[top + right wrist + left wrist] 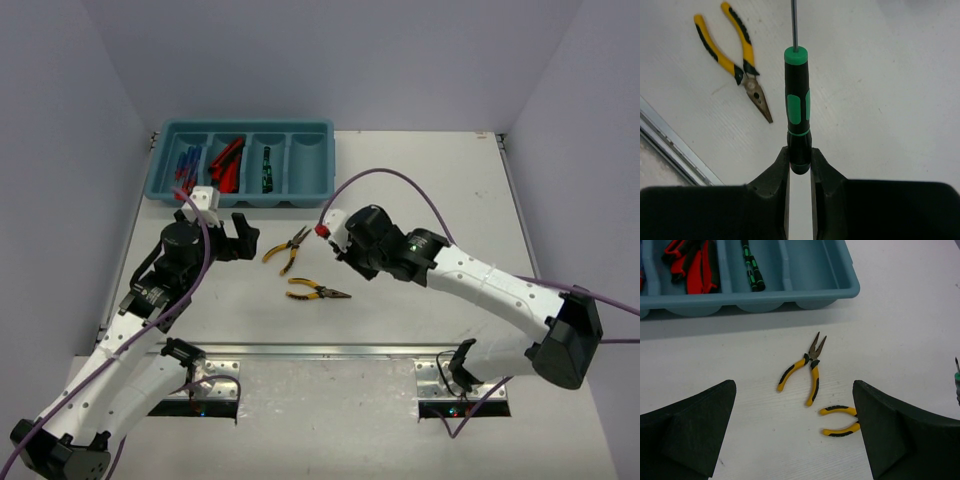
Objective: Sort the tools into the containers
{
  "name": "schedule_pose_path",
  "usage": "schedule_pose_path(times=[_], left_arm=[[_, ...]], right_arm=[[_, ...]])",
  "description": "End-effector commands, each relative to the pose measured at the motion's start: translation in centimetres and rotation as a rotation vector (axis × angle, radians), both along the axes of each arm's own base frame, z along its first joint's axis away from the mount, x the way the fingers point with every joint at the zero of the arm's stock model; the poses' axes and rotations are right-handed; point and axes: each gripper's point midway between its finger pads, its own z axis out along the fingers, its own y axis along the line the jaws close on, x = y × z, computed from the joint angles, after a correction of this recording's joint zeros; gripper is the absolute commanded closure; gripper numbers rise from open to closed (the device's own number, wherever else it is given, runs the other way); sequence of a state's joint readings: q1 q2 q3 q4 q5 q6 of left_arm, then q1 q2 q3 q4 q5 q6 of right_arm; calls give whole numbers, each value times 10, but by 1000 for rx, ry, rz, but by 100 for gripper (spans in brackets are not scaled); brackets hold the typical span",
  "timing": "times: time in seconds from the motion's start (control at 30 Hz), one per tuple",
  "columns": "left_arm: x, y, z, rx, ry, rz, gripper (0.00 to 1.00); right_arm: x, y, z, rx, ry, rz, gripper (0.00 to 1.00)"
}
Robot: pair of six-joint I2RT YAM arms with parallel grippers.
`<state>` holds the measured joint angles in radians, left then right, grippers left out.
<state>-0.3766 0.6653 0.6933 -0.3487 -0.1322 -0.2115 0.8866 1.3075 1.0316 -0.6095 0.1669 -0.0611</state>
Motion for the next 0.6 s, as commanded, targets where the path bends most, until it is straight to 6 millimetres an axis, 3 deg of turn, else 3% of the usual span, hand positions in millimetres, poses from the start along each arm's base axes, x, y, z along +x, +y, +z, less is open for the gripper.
schedule_pose_path(times=[0.0,0.17,0.23,0.43,0.57], left_arm=[[6,3,22,-30,-65,21,0],[6,7,19,-26,-58,36,0],[6,8,18,-27,-56,38,0],[7,8,16,-31,-46,43,0],[7,11,15,-38,-46,62,0]], right_arm=[[42,42,38,221,-22,-68,100],[80,68,49,307,34,-110,100],[103,88,53,358,73,-118,100],[168,123,51,438,115,-197,100],[210,149,60,563,121,-208,100]])
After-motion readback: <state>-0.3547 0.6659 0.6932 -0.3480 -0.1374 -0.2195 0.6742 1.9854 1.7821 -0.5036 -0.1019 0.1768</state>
